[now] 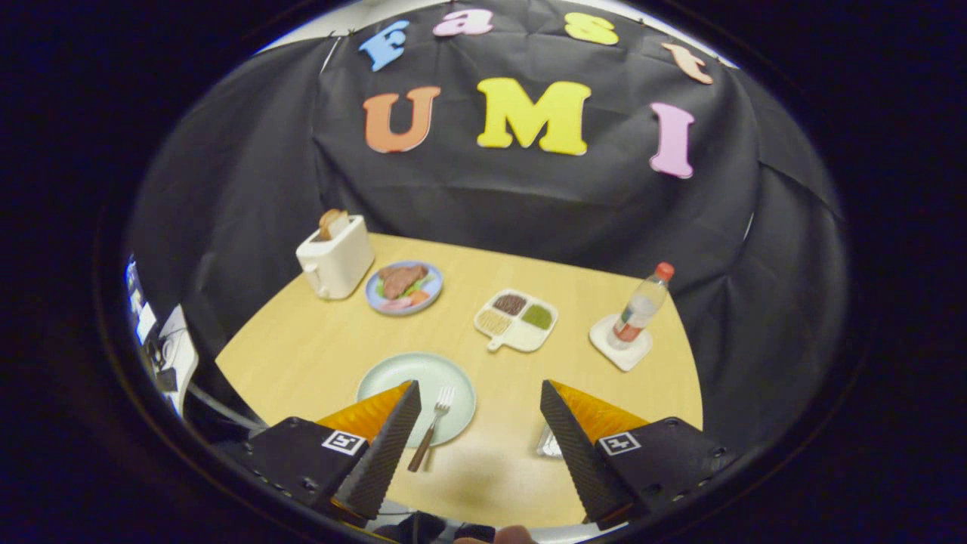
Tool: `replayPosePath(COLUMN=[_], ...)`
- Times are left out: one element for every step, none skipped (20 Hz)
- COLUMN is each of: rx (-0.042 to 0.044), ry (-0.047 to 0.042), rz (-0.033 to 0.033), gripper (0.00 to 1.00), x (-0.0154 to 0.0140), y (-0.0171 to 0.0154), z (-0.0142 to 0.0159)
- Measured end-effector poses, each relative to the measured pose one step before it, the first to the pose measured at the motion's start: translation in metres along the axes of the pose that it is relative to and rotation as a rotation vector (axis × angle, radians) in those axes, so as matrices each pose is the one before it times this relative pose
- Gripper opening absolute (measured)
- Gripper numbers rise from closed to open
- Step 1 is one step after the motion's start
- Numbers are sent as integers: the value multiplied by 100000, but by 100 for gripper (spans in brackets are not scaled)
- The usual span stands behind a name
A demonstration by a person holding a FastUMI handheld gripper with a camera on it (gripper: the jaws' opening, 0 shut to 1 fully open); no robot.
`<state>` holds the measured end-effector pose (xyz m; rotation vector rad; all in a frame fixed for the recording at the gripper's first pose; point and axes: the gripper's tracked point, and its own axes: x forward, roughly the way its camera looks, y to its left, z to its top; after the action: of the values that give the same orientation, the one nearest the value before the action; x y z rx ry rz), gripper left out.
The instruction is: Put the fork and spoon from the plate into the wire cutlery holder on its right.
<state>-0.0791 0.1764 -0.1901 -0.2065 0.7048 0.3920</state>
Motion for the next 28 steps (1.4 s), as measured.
replayPosePath(rx=[-515,135,850,1532,1551,1704,1947,1899,2050,2155,1442,1071,904,596,435,411,882,1227,1416,1430,952,398,613,869,632,1085,900,1189], ry=[5229,4340,4601,4972,5146,5534,5731,5266,4095,3116,2956,2994,2717,2685,2072,2129,2053,2114,2079,1862,1044,1037,809,1136,1671,762,865,584], rz=[868,749,906,1382,1992,1304,628,-262,208,-528,-527,-1106,-443,-509,-3,-61,65,352,596,-341,-166,-563,-282,285,-12,281,-778,-160], gripper=[96,96,96,96,96,96,96,95,95,97,97,96,96,96,96,96,96,96,96,93,89,83,80,73,66,60,53,46], x=[502,531,745,694,707,582,627,609,740,761,997,822,718,561,588,491,483,486,647,497,557,311,484,406,320,164,354,121], y=[810,661,644,642,579,456,9,119,197,27,113,-46,34,73,105,60,66,155,191,52,7,5,64,217,117,147,-24,73], z=[-1026,-705,-906,-853,-992,-997,-1336,-1033,-527,-512,-676,-398,-429,-349,-292,-183,-193,-47,-170,57,63,164,15,37,-73,-25,57,-12])
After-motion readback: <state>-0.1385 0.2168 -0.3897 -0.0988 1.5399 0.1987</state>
